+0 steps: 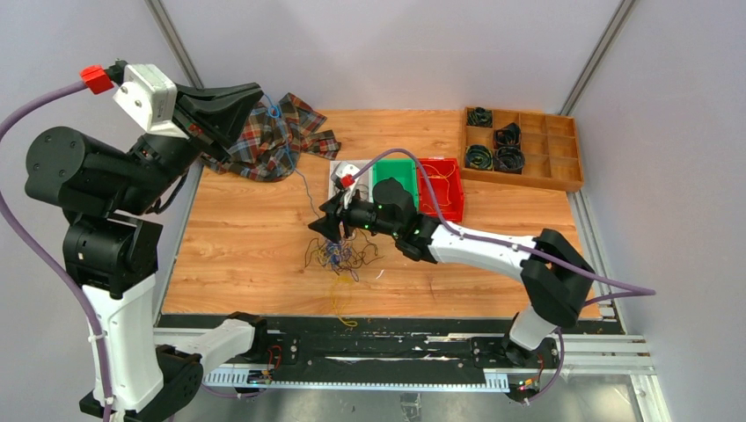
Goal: Untangle the cables
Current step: Untie the cable.
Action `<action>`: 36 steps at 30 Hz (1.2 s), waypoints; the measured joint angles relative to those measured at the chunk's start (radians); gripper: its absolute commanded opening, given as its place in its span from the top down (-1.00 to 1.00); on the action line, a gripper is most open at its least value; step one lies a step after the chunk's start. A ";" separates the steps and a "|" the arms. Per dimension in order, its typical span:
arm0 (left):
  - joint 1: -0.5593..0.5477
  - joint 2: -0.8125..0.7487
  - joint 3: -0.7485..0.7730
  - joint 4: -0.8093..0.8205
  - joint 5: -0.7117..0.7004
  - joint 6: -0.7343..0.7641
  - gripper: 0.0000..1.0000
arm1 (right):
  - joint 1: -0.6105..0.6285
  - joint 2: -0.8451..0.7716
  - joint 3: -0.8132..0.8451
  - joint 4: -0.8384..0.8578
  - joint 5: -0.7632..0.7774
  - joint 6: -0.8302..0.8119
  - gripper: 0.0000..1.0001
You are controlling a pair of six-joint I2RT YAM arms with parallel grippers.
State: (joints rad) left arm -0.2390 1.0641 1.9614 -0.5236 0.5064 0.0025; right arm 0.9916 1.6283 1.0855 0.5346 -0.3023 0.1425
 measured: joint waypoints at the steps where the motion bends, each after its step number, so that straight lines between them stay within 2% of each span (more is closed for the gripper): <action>1: 0.000 0.001 0.011 0.000 0.001 -0.001 0.99 | -0.005 0.014 -0.007 0.014 -0.005 0.008 0.12; 5: 0.000 0.007 0.058 0.009 0.005 -0.005 0.99 | -0.022 0.059 -0.079 0.081 -0.008 0.042 0.28; 15: 0.000 0.029 0.143 0.061 -0.048 -0.003 0.99 | -0.027 0.158 -0.319 0.232 0.064 0.098 0.39; 21: 0.000 0.034 0.156 0.198 -0.230 0.038 0.99 | -0.027 0.164 -0.473 0.328 0.135 0.114 0.30; 28: 0.000 0.041 0.174 0.412 -0.448 0.073 0.99 | -0.027 0.163 -0.570 0.452 0.186 0.140 0.29; 31: 0.000 0.042 0.180 0.441 -0.468 0.075 0.99 | -0.027 0.148 -0.598 0.473 0.206 0.153 0.15; 36: 0.000 0.016 0.110 0.437 -0.444 0.069 0.99 | -0.033 0.013 -0.627 0.365 0.233 0.156 -0.30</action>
State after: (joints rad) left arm -0.2390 1.0801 2.0716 -0.0868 0.0624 0.0711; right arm 0.9588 1.6417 0.4583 0.9001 -0.0696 0.2981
